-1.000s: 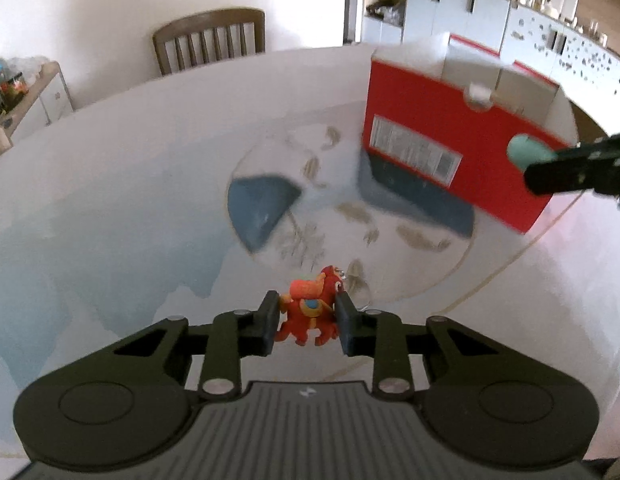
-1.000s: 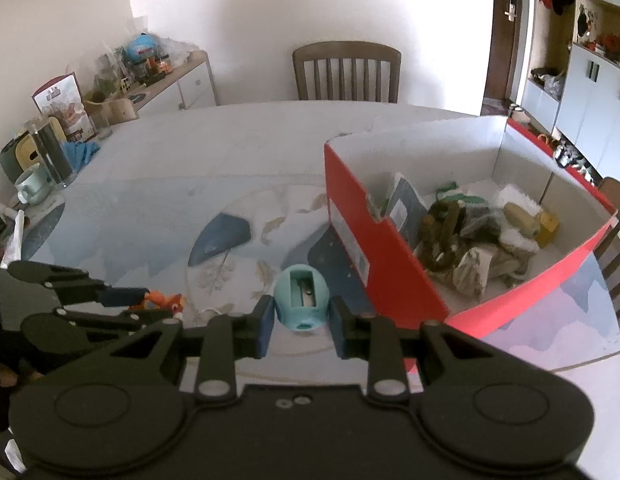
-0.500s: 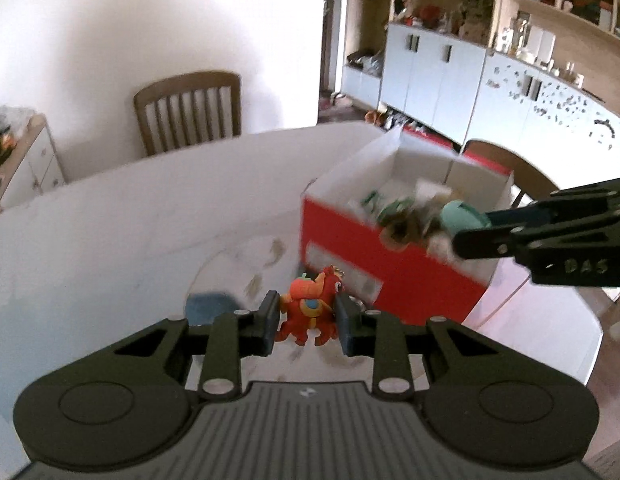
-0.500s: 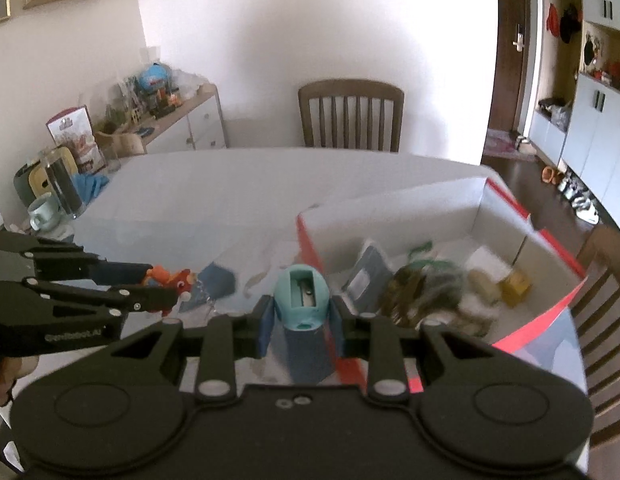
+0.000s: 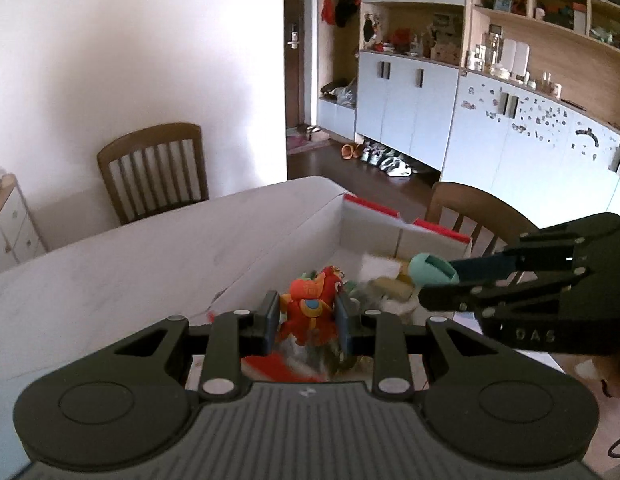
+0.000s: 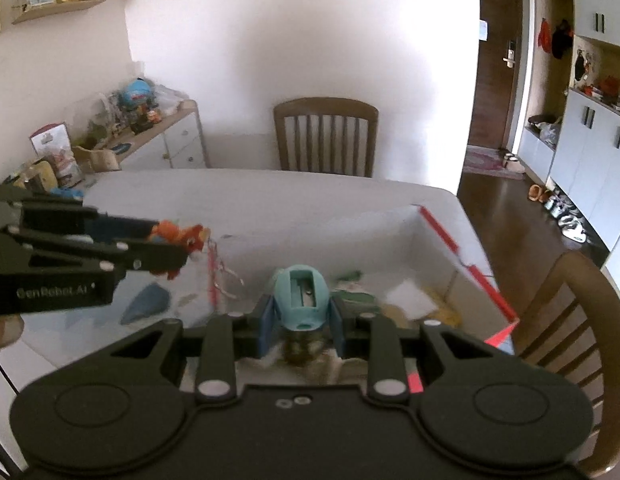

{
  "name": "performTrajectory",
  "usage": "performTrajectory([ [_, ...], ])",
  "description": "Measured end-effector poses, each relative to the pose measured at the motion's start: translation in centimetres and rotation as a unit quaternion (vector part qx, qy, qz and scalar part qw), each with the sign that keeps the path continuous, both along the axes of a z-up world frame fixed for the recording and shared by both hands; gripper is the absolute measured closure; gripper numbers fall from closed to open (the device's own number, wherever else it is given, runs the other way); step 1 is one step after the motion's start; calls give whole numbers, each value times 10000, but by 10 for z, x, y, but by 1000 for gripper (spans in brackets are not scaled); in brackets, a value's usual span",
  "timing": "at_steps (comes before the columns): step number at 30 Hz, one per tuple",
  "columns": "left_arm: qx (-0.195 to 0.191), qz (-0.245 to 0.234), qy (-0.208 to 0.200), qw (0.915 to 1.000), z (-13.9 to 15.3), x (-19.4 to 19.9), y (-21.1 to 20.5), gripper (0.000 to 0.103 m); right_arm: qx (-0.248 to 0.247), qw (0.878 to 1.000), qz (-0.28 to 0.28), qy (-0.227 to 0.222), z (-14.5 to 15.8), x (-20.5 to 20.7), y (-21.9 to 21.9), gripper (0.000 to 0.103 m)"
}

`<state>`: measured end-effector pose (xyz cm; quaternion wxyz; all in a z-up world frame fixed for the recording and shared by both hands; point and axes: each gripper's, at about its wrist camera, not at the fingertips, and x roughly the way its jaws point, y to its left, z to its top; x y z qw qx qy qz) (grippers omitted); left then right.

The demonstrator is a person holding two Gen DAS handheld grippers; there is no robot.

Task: Organize objects
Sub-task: 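Carry the horse keychain and teal sharpener into the shoebox and lower them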

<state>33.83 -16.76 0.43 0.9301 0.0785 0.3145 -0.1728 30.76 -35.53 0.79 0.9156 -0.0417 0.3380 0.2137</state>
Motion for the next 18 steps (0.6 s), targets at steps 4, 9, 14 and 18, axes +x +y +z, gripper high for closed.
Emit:
performTrajectory([
  [4, 55, -43, 122, 9999, -11, 20, -28, 74, -113, 9999, -68, 98, -8, 13, -17, 75],
  [9, 127, 26, 438, 9990, -33, 40, -43, 74, -218, 9994, -112, 262, -20, 29, -34, 75],
  [14, 241, 166, 638, 9975, -50, 57, -51, 74, -260, 9984, -168, 473, -33, 49, -47, 75],
  [18, 377, 311, 823, 9954, -66, 74, -54, 74, -408, 9967, -229, 664, -48, 69, -48, 75],
])
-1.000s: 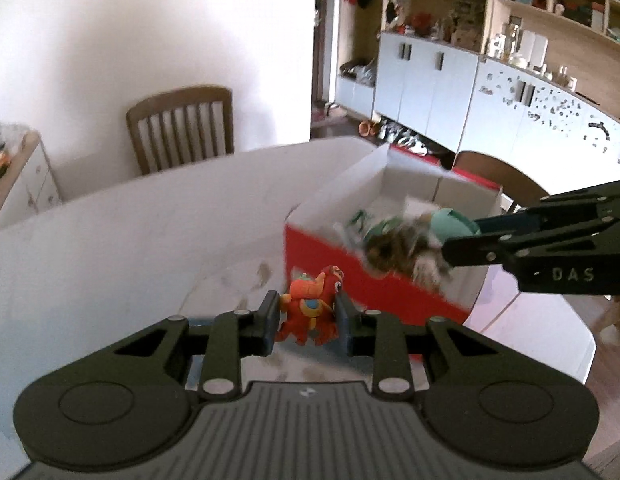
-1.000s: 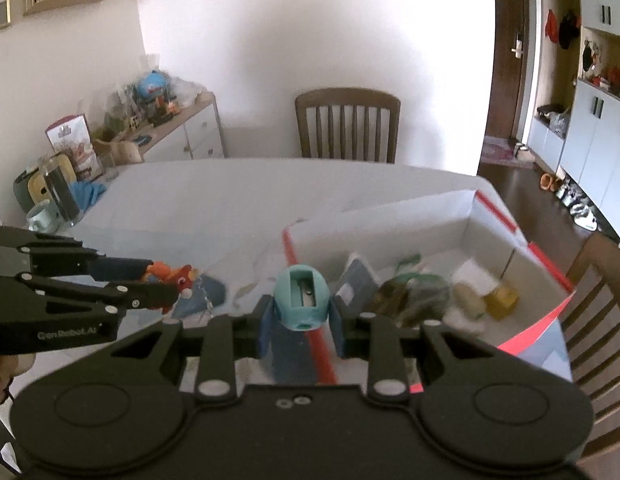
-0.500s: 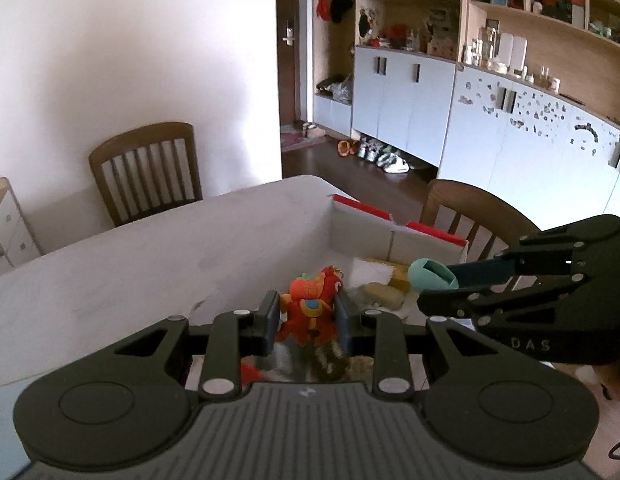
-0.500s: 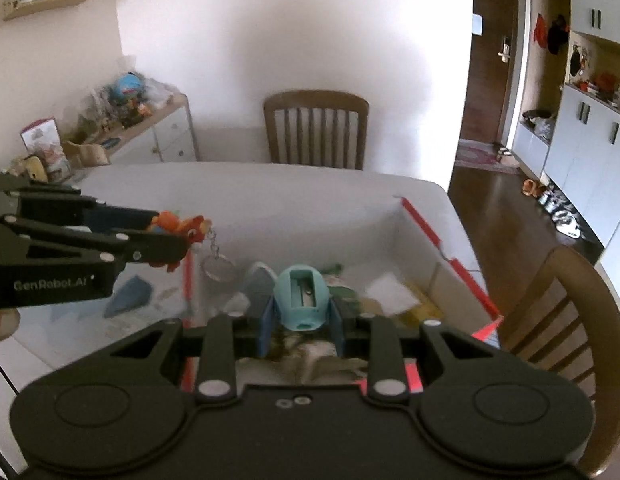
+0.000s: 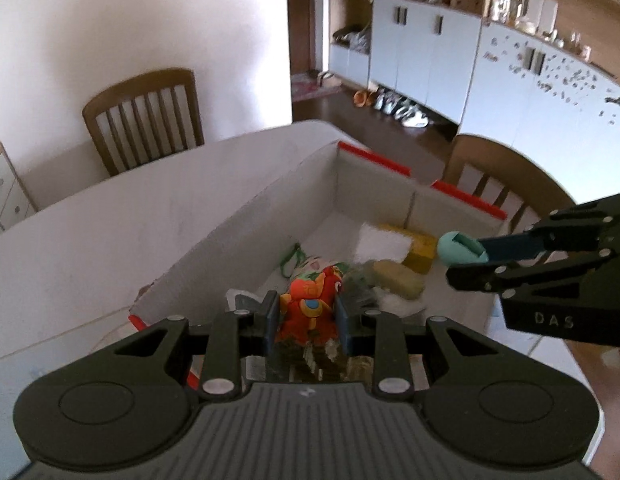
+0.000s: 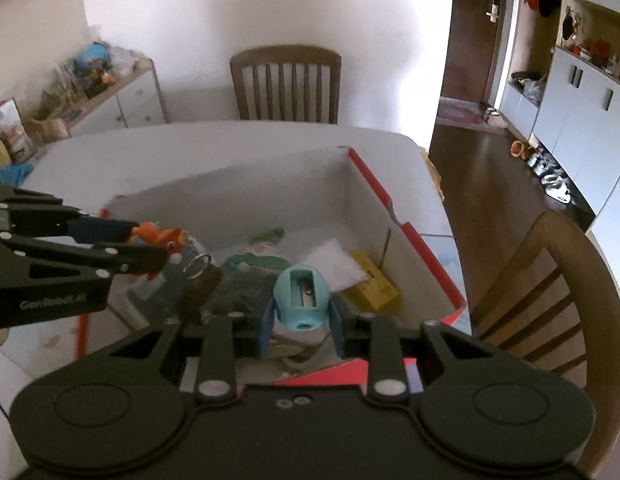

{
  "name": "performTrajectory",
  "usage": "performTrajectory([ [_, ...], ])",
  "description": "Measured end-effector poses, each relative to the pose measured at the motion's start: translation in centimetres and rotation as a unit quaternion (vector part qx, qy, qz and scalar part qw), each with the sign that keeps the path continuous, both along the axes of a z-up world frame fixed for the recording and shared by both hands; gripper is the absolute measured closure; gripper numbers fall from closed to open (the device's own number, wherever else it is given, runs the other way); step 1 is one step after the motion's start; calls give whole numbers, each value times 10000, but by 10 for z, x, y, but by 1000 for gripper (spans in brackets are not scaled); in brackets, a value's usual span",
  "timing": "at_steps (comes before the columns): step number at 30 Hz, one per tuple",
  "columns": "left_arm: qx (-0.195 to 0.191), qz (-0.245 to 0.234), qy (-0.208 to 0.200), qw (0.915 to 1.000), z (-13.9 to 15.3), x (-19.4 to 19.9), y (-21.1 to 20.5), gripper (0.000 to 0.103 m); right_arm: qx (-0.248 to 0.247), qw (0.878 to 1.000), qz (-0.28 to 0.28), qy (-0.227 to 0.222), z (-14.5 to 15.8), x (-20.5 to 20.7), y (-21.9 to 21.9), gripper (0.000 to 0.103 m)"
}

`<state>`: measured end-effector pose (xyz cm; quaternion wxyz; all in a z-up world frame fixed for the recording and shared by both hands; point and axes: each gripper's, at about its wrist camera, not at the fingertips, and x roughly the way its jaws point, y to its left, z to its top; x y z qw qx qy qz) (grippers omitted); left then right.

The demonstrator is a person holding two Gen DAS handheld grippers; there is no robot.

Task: Organize objects
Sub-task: 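Carry the horse keychain and teal sharpener into the shoebox and lower them, then open both tools to release the items and withdraw from the shoebox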

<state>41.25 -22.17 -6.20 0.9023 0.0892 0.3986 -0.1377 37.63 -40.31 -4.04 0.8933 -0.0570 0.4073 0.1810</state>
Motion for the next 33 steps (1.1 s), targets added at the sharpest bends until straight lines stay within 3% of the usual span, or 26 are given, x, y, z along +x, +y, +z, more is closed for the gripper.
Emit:
performTrajectory([
  [15, 370, 139, 631, 9972, -45, 33, -7, 74, -369, 9980, 68, 514, -43, 37, 4, 75],
  [24, 574, 46, 998, 9933, -64, 40, -13, 74, -364, 9978, 157, 531, -42, 42, 1, 71],
  [33, 601, -9, 1129, 9918, -68, 43, -13, 74, -140, 9991, 164, 373, -21, 32, -1, 66],
])
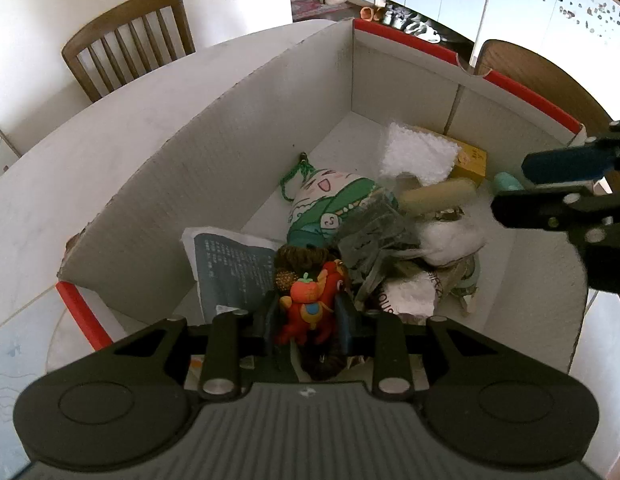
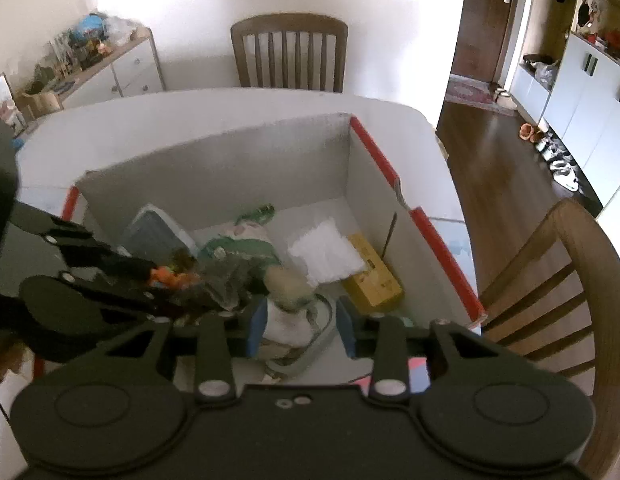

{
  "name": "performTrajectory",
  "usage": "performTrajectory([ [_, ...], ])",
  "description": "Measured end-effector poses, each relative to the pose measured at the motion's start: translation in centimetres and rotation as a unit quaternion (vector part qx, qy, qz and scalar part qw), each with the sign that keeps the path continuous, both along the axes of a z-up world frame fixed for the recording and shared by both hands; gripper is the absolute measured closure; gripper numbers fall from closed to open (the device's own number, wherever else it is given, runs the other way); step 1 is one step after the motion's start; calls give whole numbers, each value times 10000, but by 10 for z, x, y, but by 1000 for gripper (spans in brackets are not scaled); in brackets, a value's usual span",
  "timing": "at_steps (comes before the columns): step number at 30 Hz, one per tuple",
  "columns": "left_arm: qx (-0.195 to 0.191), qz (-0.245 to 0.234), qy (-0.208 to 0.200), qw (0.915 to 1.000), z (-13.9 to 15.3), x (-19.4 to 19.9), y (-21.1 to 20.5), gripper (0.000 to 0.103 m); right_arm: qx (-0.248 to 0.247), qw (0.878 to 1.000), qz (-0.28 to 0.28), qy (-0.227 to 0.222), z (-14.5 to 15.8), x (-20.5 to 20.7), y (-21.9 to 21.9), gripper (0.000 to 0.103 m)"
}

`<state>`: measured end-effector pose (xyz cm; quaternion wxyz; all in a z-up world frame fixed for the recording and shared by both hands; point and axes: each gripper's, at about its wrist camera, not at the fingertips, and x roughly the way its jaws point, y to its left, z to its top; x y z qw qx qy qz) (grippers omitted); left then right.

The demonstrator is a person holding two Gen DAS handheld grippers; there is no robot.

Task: Organize objects
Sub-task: 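Open both tools to release the items and withdraw from the shoebox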

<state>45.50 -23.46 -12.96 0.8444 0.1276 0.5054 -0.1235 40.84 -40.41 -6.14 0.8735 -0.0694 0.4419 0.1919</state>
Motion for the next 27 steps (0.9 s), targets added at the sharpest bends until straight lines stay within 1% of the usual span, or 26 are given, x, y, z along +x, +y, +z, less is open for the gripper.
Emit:
performTrajectory([
  [7, -149, 56, -142, 9998, 8, -7, 5, 73, 114, 9996, 63, -242, 22, -12, 4, 64],
  [11, -277, 97, -242, 9993, 15, -15, 10, 73, 197, 9992, 78, -340, 31, -18, 4, 59],
  [17, -614, 213, -496, 9967, 34, -34, 18, 73, 344, 9983, 55, -473, 42, -28, -1, 57],
  [21, -817, 264, -753, 9935, 52, -50, 25, 72, 467, 9971, 64, -597, 46, -39, -4, 56],
  [23, -946, 305, -931, 9907, 61, -59, 30, 58, 541, 9965, 46, -642, 48, -45, -6, 54],
  [24, -1021, 326, -1039, 9888, 65, -63, 32, 42, 600, 9960, 26, -659, 49, -48, -7, 53],
  [25, -1117, 329, -1144, 9866, 70, -67, 35, 36, 642, 9957, -3, -673, 50, -51, -6, 52],
  [27, -1240, 296, -1252, 9839, 77, -75, 40, 36, 701, 9950, -39, -711, 52, -57, -6, 52],
])
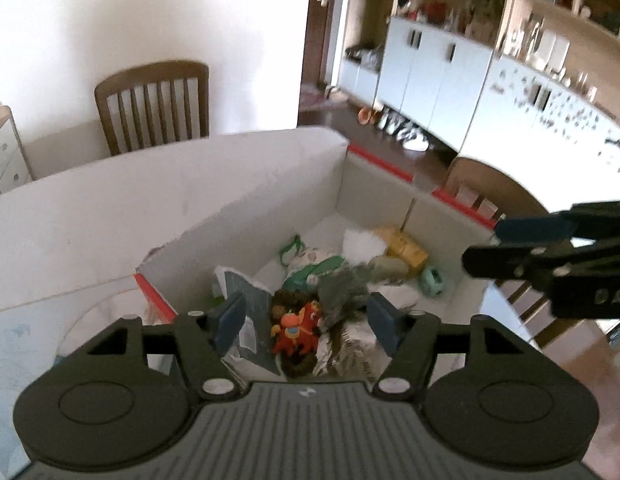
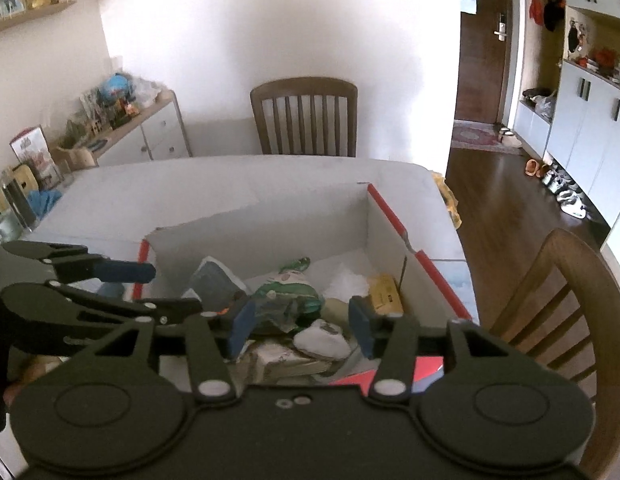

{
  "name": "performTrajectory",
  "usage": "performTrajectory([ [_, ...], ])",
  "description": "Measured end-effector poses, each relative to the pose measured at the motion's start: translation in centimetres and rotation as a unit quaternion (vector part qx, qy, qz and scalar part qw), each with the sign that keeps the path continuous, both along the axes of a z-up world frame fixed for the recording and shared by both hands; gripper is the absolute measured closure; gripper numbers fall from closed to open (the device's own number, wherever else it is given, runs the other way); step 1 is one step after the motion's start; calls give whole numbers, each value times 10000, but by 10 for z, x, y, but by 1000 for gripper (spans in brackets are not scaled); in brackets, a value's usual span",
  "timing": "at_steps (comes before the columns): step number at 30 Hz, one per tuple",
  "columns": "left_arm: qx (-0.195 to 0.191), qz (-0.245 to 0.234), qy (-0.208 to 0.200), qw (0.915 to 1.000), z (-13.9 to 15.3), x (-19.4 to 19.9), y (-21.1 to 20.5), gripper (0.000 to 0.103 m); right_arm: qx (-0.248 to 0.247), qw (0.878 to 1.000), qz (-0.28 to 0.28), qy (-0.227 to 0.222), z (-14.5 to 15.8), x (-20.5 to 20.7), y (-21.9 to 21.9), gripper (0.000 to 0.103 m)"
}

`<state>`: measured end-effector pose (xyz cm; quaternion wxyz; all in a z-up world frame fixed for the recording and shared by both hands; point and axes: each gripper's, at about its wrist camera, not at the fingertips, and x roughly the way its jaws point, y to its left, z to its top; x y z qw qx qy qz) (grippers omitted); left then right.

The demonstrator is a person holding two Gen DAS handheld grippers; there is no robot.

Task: Organize objects
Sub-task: 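Open both tools to release the items and withdraw from the shoebox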

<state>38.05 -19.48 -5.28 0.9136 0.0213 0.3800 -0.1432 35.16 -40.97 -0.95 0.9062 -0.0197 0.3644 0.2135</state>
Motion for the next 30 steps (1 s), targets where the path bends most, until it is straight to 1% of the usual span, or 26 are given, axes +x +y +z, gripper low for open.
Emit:
performTrajectory([
  [3, -115, -56, -112, 9999, 9, -10, 7, 36, -6, 9999, -96, -93, 2, -10, 4, 52],
  [4, -163, -77, -146, 9997, 11, -14, 10, 36, 23, 9999, -131, -104, 3, -14, 5, 50],
  [7, -240, -167, -255, 9992, 20, -26, 17, 36, 96, 9993, -272, -220, 6, -27, 10, 35],
  [8, -251, -188, -295, 9991, 22, -29, 20, 36, 124, 9991, -297, -271, 7, -31, 12, 35],
  [10, -302, -231, -345, 9987, 27, -36, 26, 31, 154, 9988, -346, -310, 9, -39, 17, 35],
  [13, -348, -257, -443, 9981, 33, -45, 37, 26, 223, 9980, -461, -372, 12, -51, 25, 27],
  [15, -399, -261, -486, 9977, 36, -50, 45, 23, 295, 9973, -519, -420, 13, -59, 29, 24],
  [17, -408, -280, -549, 9973, 37, -55, 51, 23, 319, 9965, -615, -468, 14, -66, 33, 17],
  [19, -360, -331, -594, 9970, 39, -59, 56, 20, 335, 9957, -691, -511, 14, -73, 38, 14],
  [23, -437, -500, -642, 9957, 40, -64, 64, 15, 369, 9943, -826, -569, 14, -88, 45, 6],
  [25, -457, -599, -670, 9949, 40, -67, 66, 9, 401, 9933, -906, -602, 15, -95, 47, 2],
  [28, -484, -631, -691, 9944, 39, -72, 70, 1, 442, 9910, -1053, -700, 16, -106, 51, 1],
  [30, -543, -648, -679, 9941, 40, -74, 73, 0, 454, 9895, -1148, -757, 17, -113, 53, 1],
])
